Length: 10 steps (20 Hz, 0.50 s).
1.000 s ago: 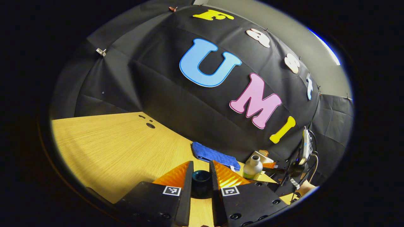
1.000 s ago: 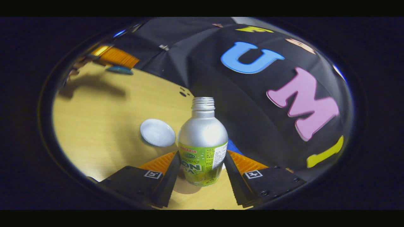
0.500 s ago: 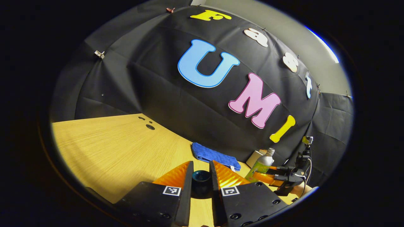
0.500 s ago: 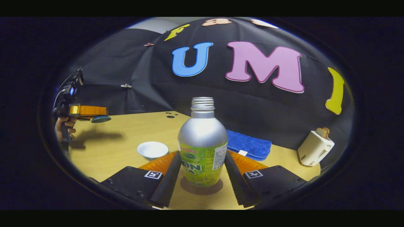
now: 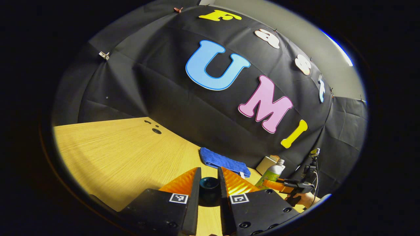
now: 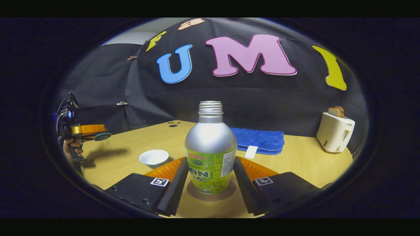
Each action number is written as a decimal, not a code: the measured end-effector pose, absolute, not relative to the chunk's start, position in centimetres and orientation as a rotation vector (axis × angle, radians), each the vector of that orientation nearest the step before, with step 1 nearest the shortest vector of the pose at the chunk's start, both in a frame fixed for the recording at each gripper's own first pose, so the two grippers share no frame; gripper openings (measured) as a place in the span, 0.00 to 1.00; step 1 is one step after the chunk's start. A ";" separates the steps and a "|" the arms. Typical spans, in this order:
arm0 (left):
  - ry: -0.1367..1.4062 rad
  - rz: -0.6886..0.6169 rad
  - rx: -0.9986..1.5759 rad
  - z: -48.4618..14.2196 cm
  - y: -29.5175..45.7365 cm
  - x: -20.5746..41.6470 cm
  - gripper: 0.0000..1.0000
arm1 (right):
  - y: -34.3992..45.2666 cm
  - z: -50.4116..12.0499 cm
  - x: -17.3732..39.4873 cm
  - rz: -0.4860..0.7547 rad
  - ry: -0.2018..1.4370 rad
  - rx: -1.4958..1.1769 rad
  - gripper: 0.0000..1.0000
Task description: Open the teacup lid with one hand, grasp the water bottle and pour water into the teacup with the other hand; after pouring, place the water bottle on the coaster and then close the teacup lid.
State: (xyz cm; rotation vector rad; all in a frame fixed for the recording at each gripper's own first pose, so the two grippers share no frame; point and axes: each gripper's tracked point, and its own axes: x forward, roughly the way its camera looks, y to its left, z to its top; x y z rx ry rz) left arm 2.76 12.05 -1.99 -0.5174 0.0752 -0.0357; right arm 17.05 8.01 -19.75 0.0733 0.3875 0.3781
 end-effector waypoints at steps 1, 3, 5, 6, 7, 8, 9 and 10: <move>0.077 -0.036 -0.518 -2.0 12.0 2.7 0.31 | 8.1 -19.9 16.9 0.381 0.386 0.070 0.79; 0.079 -0.037 -0.520 -2.1 11.9 2.8 0.31 | 8.0 -19.9 16.9 0.384 0.373 0.058 0.79; 0.078 -0.038 -0.519 -2.1 11.9 2.8 0.31 | 8.0 -19.9 16.7 0.390 0.366 0.041 0.79; 0.078 -0.038 -0.518 -2.1 12.0 2.8 0.31 | 8.0 -20.2 16.6 0.387 0.372 0.032 0.81; 0.079 -0.039 -0.517 -2.1 11.9 2.8 0.31 | 7.9 -20.8 16.2 0.383 0.390 0.019 0.81; 0.081 -0.040 -0.517 -2.1 11.9 2.8 0.34 | 7.9 -21.1 15.9 0.386 0.407 0.013 0.83; 0.082 -0.042 -0.516 -2.2 11.8 2.9 0.31 | 8.2 -21.4 15.6 0.393 0.419 0.017 0.84; 0.083 -0.044 -0.514 -2.2 11.8 2.9 0.31 | 8.3 -21.6 15.3 0.398 0.427 0.024 0.88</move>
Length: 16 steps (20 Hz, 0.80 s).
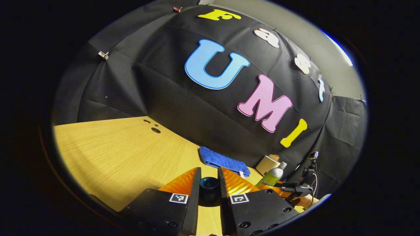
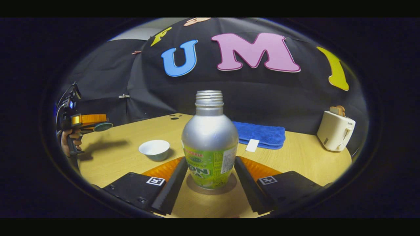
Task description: Open the teacup lid with one hand, grasp the water bottle and pour water into the teacup with the other hand; after pouring, place the water bottle on the coaster and then close the teacup lid.
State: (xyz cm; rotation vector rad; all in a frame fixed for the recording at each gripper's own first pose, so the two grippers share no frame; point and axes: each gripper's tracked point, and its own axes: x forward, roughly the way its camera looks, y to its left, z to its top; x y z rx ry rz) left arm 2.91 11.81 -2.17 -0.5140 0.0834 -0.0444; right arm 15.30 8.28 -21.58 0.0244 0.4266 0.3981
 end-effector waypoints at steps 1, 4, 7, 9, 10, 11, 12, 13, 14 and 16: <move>0.085 -0.047 -0.511 -2.3 11.7 2.9 0.31 | 8.2 -21.6 15.1 0.400 0.426 0.030 0.89; 0.088 -0.054 -0.499 -2.3 11.5 3.0 0.31 | 7.9 -21.5 14.3 0.397 0.418 0.034 0.93; 0.093 -0.067 -0.483 -2.7 10.6 3.4 0.31 | 7.4 -20.3 13.3 0.385 0.370 0.044 0.93; 0.094 -0.072 -0.460 -2.3 9.3 3.3 0.31 | 7.0 -19.6 12.5 0.374 0.330 0.048 0.93; 0.096 -0.076 -0.448 -2.2 8.7 3.3 0.31 | 6.8 -19.5 11.9 0.376 0.315 0.041 0.93; 0.096 -0.081 -0.438 -2.3 8.3 3.3 0.31 | 6.8 -19.4 11.3 0.383 0.302 0.031 0.93; 0.096 -0.087 -0.427 -2.2 7.9 3.5 0.31 | 6.9 -19.3 10.9 0.390 0.290 0.022 0.92; 0.096 -0.090 -0.414 -2.2 7.4 3.7 0.31 | 7.0 -19.2 10.3 0.397 0.278 0.016 0.93; 0.095 -0.092 -0.402 -2.2 6.9 3.9 0.31 | 7.1 -19.1 9.7 0.402 0.266 0.009 0.92; 0.098 -0.104 -0.381 -2.4 5.8 4.7 0.31 | 7.1 -18.1 8.6 0.403 0.231 0.012 0.92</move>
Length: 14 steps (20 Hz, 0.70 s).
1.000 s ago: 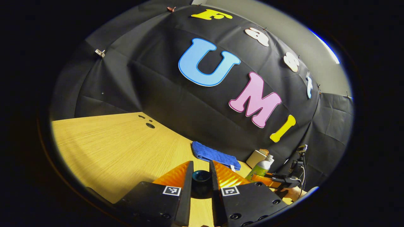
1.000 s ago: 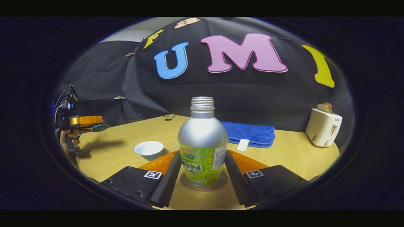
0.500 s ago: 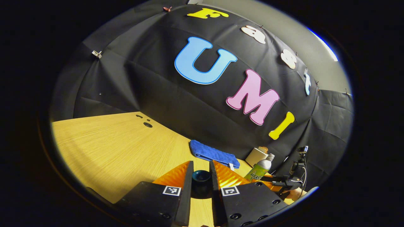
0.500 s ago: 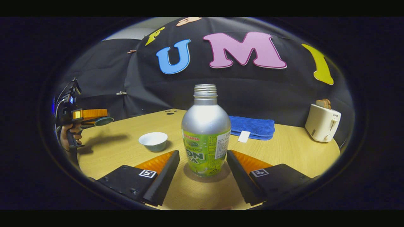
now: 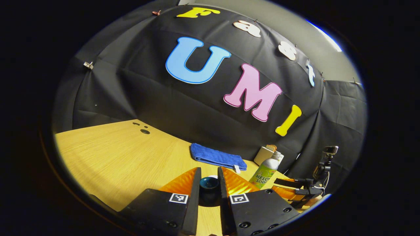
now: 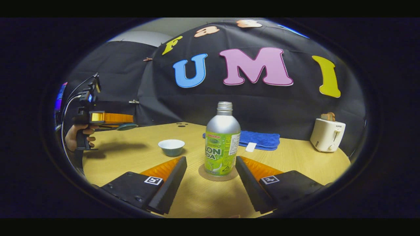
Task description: Open the teacup lid with one hand, grasp the water bottle and pour water into the teacup with the other hand; after pouring, place the water bottle on the coaster and then close the teacup lid.
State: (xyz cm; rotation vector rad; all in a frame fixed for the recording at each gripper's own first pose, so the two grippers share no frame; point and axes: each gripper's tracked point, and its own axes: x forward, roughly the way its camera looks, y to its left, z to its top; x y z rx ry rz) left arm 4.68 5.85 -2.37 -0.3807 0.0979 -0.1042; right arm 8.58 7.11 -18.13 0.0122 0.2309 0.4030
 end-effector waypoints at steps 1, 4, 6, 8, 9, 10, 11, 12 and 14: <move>0.098 -0.117 -0.364 -2.4 5.2 5.3 0.31 | 7.2 -17.9 8.1 0.402 0.216 0.017 0.92; 0.083 -0.158 -0.281 -1.7 3.6 7.5 0.31 | 7.0 -17.2 7.3 0.404 0.168 0.052 0.92; 0.076 -0.195 -0.227 -1.4 2.1 9.6 0.31 | 6.6 -16.4 7.2 0.394 0.136 0.098 0.92; 0.090 -0.225 -0.182 -1.9 0.7 11.3 0.31 | 6.6 -16.3 6.7 0.392 0.138 0.096 0.92; 0.102 -0.232 -0.158 -2.4 0.2 12.0 0.31 | 6.8 -16.4 6.6 0.399 0.144 0.100 0.93; 0.119 -0.225 -0.127 -3.1 -0.1 12.8 0.31 | 6.9 -16.3 6.6 0.400 0.141 0.097 0.93; 0.133 -0.221 -0.103 -3.8 -0.2 13.1 0.32 | 6.7 -16.4 6.8 0.391 0.145 0.098 0.93; 0.141 -0.217 -0.087 -4.3 -0.2 13.5 0.32 | 6.5 -16.4 6.9 0.379 0.141 0.096 0.93; 0.151 -0.206 -0.066 -5.6 -0.3 14.1 0.31 | 6.1 -16.3 6.9 0.350 0.140 0.093 0.93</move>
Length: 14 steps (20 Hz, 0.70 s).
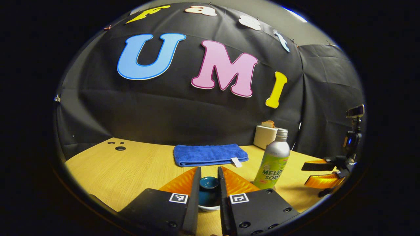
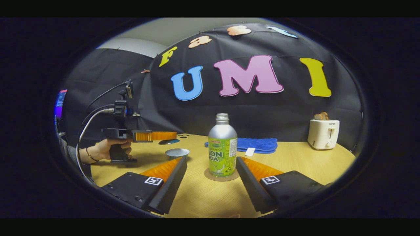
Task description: Open the teacup lid with one hand, grasp the water bottle and pour water into the teacup with the other hand; after pouring, place the water bottle on the coaster and then close the teacup lid.
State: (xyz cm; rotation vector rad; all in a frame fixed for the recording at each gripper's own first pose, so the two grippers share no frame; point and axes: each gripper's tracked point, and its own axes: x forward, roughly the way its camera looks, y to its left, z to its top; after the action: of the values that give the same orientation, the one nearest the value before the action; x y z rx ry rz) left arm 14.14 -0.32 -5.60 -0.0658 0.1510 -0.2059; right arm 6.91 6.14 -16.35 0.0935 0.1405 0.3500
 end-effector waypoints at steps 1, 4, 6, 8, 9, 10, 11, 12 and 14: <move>0.158 -0.201 -0.057 -6.1 -0.5 14.5 0.31 | 6.2 -16.4 6.8 0.348 0.141 0.093 0.93; 0.185 -0.199 -0.022 -7.2 -0.8 15.2 0.31 | 6.3 -15.7 6.9 0.348 0.141 0.092 0.93; 0.198 -0.200 -0.017 -7.7 -1.0 15.5 0.31 | 6.1 -15.5 6.8 0.349 0.142 0.092 0.93; 0.218 -0.203 -0.019 -8.4 -1.3 15.6 0.31 | 6.1 -15.5 6.7 0.350 0.142 0.091 0.93; 0.226 -0.200 -0.016 -8.7 -1.3 15.6 0.31 | 6.2 -15.5 6.7 0.352 0.141 0.092 0.93; 0.234 -0.196 -0.008 -8.9 -1.2 15.7 0.31 | 6.2 -15.4 6.7 0.354 0.141 0.092 0.93; 0.232 -0.196 -0.002 -8.9 -1.3 15.8 0.31 | 6.2 -15.4 6.7 0.354 0.140 0.092 0.93; 0.231 -0.197 0.002 -8.9 -1.4 15.8 0.32 | 6.1 -15.4 6.7 0.355 0.140 0.092 0.93; 0.235 -0.199 0.010 -9.0 -1.5 15.8 0.31 | 6.0 -15.4 6.9 0.355 0.140 0.092 0.93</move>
State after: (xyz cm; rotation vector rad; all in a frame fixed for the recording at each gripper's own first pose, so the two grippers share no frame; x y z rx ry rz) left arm 15.85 -1.54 -9.01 0.0099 0.2352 -0.1992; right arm 6.93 6.05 -15.38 0.0923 0.1404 0.3555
